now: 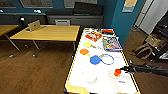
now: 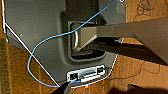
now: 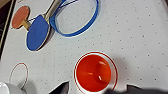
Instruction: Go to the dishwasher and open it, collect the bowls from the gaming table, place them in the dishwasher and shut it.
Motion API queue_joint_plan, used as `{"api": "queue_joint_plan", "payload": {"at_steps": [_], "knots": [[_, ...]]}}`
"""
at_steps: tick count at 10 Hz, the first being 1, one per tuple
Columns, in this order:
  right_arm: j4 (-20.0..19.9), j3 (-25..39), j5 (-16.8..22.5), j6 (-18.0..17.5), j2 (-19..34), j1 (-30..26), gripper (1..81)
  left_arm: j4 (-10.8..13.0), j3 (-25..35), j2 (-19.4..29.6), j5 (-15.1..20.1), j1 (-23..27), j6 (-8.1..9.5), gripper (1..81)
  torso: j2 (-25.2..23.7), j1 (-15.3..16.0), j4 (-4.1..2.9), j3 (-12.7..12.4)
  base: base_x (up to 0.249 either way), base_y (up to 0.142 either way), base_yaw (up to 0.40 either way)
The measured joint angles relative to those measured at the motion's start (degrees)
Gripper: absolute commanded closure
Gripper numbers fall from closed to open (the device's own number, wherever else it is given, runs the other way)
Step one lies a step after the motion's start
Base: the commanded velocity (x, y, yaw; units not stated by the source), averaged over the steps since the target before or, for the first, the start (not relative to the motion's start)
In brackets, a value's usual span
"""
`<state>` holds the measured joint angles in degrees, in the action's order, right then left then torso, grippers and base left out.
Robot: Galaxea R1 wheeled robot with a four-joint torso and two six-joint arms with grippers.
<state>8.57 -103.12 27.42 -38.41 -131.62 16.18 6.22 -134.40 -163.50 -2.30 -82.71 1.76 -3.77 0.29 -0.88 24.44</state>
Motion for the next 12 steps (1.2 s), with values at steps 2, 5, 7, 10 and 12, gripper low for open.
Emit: {"api": "queue_joint_plan", "payload": {"at_steps": [2,5,7,10,12], "knots": [[0.0,-2.2,0.3,0.0,-1.7,0.0,1.0,0.0,0.0,0.0,0.0,0.0,0.00,1.0,0.0,0.0,0.00,0.0,0.000,0.000,0.000],[-0.1,-4.2,2.1,0.0,-2.6,0.2,1.0,0.0,-0.1,-0.2,0.0,0.0,0.00,1.0,0.0,0.0,0.00,0.0,0.000,0.000,0.000],[-0.2,-5.5,2.8,0.0,-2.0,0.1,1.0,0.0,-0.2,-0.2,0.0,0.0,0.00,1.0,0.0,0.0,0.00,0.0,0.000,0.000,0.000],[-0.3,-7.5,3.1,0.0,-1.7,0.1,1.0,0.0,-0.4,-0.6,0.0,0.0,0.00,1.0,0.0,0.0,0.00,0.0,0.000,0.000,0.000],[-0.3,-8.5,3.3,0.1,-2.3,0.0,1.0,0.0,-1.5,-1.0,0.1,0.0,0.00,1.0,0.0,0.0,0.00,0.0,0.000,0.000,0.000]]}}
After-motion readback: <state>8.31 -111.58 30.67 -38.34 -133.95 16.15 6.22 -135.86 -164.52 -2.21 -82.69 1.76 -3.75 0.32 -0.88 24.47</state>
